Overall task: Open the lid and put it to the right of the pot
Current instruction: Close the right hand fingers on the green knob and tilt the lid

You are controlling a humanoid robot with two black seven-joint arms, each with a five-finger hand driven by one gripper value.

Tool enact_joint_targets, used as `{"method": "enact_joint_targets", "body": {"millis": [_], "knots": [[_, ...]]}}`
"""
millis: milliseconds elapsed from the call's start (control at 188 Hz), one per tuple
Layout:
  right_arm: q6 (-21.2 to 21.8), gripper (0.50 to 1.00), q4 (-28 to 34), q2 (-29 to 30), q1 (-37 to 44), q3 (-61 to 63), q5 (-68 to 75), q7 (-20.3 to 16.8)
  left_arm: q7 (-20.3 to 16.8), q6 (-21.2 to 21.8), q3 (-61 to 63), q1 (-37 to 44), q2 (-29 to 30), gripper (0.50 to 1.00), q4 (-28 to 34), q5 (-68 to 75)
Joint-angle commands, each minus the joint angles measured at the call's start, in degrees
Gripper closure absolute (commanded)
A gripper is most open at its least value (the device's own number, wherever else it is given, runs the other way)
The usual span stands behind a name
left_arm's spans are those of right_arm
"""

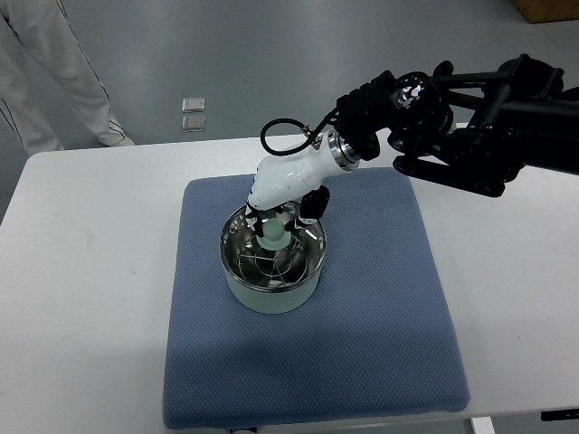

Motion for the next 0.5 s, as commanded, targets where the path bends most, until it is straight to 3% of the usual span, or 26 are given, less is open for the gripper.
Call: {"method": "enact_joint_targets", "body": {"millis": [0,493], "knots": [[0.3,1.000,0.0,-0.1,0.1,0.0,0.0,0.0,0.0,0.0,0.0,0.0,0.0,0.500,0.0,0.0],[0.5,1.000,0.3,-0.1,1.5,0.1,0.1,0.0,0.0,0.0,0.0,0.0,0.0,0.500,0.0,0.0]]}}
